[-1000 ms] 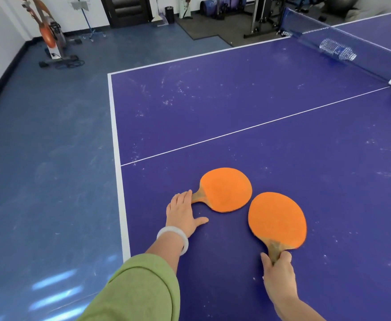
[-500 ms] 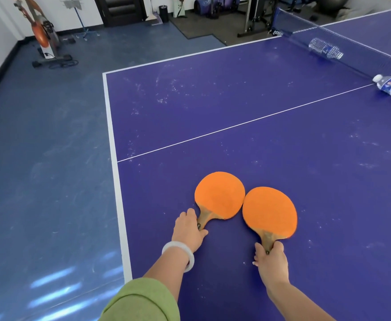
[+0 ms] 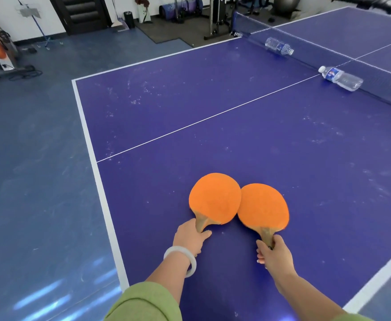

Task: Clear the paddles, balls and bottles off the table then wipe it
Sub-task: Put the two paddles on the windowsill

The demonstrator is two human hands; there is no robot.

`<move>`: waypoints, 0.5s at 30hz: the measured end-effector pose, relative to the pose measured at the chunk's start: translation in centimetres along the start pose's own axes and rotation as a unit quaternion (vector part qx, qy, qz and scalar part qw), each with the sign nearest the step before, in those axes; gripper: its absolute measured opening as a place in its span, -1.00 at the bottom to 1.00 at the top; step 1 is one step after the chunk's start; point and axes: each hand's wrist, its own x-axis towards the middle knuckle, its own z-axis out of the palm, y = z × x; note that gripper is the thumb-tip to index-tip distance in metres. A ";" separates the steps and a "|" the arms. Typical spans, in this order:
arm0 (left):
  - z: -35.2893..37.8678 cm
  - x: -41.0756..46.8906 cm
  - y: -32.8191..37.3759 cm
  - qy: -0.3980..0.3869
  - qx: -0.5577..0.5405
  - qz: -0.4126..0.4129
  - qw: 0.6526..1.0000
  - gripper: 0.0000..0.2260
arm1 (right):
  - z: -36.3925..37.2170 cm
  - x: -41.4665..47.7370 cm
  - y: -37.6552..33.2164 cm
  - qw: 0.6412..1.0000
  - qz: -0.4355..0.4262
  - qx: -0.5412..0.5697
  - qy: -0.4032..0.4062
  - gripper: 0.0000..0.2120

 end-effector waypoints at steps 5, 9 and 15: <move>1.6 -2.3 1.1 0.020 0.013 0.038 0.999 -0.79 | -2.1 -1.5 1.5 1.000 -0.001 0.017 0.015 -0.88; 3.1 -4.8 2.9 0.052 0.038 0.071 0.995 -0.75 | -5.0 -2.2 2.5 0.999 -0.004 0.038 0.031 -0.89; 8.6 -9.2 7.8 0.057 0.065 0.115 0.990 -0.76 | -13.4 -3.4 6.1 0.994 -0.004 0.083 0.075 -0.86</move>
